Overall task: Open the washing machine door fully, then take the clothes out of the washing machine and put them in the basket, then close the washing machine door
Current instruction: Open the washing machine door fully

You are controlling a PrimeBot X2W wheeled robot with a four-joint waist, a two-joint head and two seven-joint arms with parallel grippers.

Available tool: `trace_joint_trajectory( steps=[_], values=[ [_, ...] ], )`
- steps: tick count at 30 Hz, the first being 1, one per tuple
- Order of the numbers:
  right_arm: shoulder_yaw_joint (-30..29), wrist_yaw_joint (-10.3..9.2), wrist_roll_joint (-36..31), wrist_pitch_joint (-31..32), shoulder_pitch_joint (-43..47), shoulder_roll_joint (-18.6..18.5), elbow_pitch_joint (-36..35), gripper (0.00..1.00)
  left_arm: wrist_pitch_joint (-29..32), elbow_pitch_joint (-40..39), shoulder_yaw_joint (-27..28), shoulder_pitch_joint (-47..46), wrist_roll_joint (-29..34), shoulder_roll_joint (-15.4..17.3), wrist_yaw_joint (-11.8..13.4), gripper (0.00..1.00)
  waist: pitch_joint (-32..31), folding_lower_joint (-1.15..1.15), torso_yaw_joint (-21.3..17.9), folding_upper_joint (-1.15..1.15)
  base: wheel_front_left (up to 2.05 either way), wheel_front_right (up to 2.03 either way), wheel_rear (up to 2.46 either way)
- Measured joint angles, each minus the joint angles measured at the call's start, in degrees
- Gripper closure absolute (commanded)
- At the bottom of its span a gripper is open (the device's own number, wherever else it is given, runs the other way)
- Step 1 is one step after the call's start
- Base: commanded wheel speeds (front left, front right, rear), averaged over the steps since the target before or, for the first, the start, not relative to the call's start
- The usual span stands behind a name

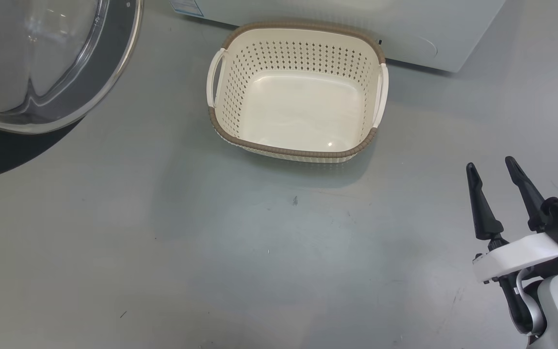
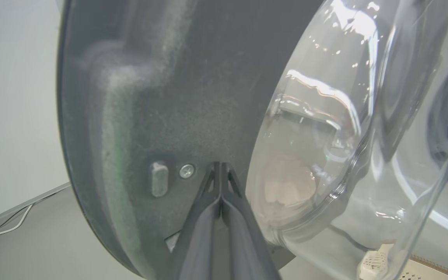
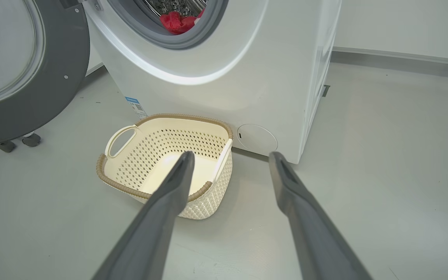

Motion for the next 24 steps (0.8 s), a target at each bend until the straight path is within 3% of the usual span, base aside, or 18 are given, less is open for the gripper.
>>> trace_joint_trajectory(
  steps=[13,24],
  values=[
    [-0.48,0.00,0.00,0.03,0.00,-1.34,-0.74,0.00,1.00,3.89,-0.30,-3.47,-0.15,1.05,-0.05,1.00,2.36,0.00,0.35,0.00,0.00,0.00,0.00],
    [-0.75,0.00,0.05,-0.08,-0.06,-1.07,-0.33,0.00,0.31,7.59,-1.57,-4.87,-0.12,1.20,-2.01,1.00,1.06,0.00,0.57,0.00,0.00,0.00,0.00]
  ],
)
